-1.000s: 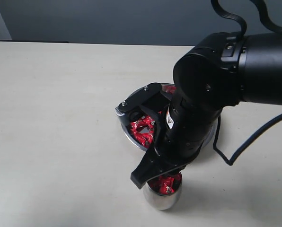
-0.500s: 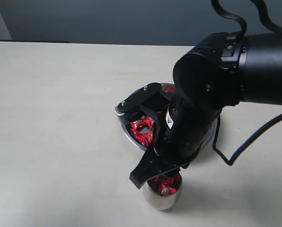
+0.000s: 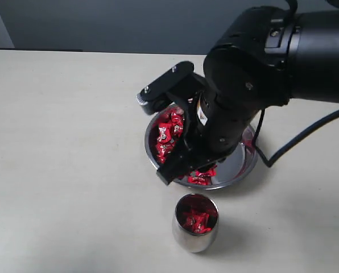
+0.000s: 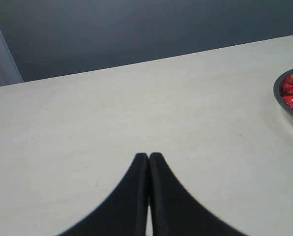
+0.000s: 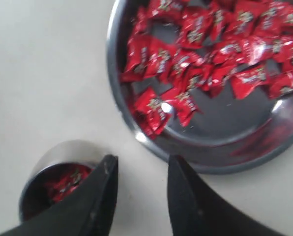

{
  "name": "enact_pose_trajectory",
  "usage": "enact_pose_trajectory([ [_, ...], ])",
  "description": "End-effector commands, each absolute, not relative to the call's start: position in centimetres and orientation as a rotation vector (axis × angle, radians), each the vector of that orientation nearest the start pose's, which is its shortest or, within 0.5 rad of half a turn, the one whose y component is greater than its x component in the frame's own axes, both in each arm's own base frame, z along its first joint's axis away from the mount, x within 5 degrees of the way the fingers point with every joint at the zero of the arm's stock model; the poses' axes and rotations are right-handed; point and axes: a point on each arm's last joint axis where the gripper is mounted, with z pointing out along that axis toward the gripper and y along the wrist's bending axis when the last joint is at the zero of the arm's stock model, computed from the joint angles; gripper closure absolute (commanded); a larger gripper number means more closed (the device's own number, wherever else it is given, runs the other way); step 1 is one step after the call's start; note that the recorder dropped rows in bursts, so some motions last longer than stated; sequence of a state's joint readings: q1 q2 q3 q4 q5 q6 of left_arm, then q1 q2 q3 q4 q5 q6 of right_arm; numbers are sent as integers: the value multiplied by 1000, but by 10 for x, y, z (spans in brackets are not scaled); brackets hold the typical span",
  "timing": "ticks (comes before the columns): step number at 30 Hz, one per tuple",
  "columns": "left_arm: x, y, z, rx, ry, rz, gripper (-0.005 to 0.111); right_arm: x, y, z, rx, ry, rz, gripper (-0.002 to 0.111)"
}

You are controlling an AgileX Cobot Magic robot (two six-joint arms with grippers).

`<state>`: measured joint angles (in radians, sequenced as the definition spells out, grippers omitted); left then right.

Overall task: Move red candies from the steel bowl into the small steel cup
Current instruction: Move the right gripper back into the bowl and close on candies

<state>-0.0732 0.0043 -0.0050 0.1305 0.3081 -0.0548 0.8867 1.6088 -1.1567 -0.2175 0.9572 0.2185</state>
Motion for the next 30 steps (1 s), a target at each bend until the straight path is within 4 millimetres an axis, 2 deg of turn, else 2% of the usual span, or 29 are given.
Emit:
enact_pose_trajectory([
  [1,54,0,186,94,1780,32,106,241,222,248,-925,2640,-116,74],
  [9,54,0,186,94,1780,32,106,325,180,198,-739,2822,-160,74],
  [12,54,0,186,94,1780,32,106,350,180,179,-767,2877,-82,74],
  [14,54,0,186,94,1780,32,106,362,183,171,-773,2910,-93,71],
  [16,54,0,186,94,1780,32,106,369,186,162,-803,2944,-112,60],
  [17,54,0,186,94,1780,32,106,370,187,158,-806,2956,-118,59],
  [24,54,0,186,94,1780,32,106,373,189,136,-823,3017,-140,60],
  [30,54,0,186,94,1780,32,106,374,189,126,-827,3030,-142,60],
])
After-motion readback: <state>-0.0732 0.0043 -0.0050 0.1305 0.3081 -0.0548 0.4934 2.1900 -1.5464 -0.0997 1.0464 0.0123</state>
